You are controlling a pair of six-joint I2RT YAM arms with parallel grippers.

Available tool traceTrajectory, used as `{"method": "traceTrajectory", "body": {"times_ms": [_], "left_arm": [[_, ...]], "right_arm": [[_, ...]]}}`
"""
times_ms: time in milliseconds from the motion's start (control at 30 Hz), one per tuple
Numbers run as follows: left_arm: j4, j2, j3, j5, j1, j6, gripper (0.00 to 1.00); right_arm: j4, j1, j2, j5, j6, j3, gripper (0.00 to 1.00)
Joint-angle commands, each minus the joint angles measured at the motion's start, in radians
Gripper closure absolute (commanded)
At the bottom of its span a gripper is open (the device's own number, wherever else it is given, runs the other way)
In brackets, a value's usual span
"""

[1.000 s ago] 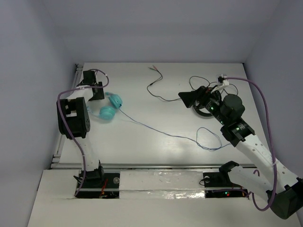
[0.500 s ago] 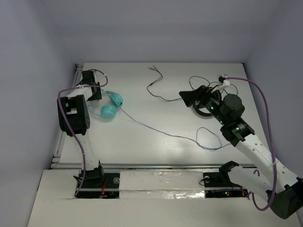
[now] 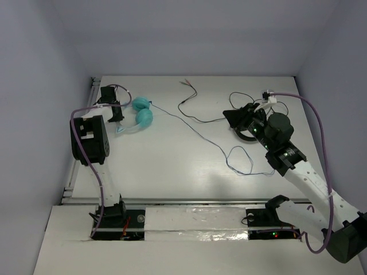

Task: Wrap the headphones

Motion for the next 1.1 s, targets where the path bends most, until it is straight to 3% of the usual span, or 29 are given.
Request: {"method": "traceTrajectory", "body": {"times_ms": [0,100,200,300,333,400,433,533,733,867,1067], "left_arm": [[-0.093,-0.071,-0.020,0.113,-0.041,-0.044,1.00],[-0.096,-0.167,-0.012,0.166,-0.065,-0.087,1.00],[-0.101,-0.284,-0.008,0.237,-0.105,-0.133,1.00],[-0.125,-0.390,0.003,0.288,-0.151,-0.175,1.00],[-0.130,-0.413,0.006,0.309,-0.161,-0.200,1.00],[-0.150,-0.472,0.012,0.355,-0.173,-0.224,1.00],[-0.154,-0.489,0.014,0.372,-0.173,-0.248,1.00],[-0.168,-0.566,0.006,0.473,-0.182,-0.288,1.00],[-0.193,-0.649,0.014,0.572,-0.182,-0.316,1.00],[-0.202,-0.698,0.043,0.608,-0.182,-0.342,1.00],[-0.205,-0.750,0.080,0.658,-0.182,-0.388,1.00]], "right_arm": [[0.031,0.008,0.026,-0.048,-0.026,0.036,0.75],[0.024,0.008,0.077,-0.124,-0.044,0.058,0.92],[0.024,0.008,0.109,-0.192,-0.065,0.069,0.91],[0.022,0.008,0.146,-0.249,-0.098,0.081,0.72],[0.024,0.008,0.170,-0.265,-0.107,0.090,0.55],[0.031,0.008,0.198,-0.304,-0.133,0.098,0.36],[0.039,0.008,0.215,-0.310,-0.142,0.101,0.21],[0.035,0.008,0.316,-0.292,-0.205,0.148,0.05],[0.076,0.008,0.379,-0.239,-0.273,0.144,0.01],[0.161,0.008,0.415,-0.360,-0.254,0.110,0.01],[0.321,0.008,0.516,-0.396,-0.181,0.041,0.03]]}}
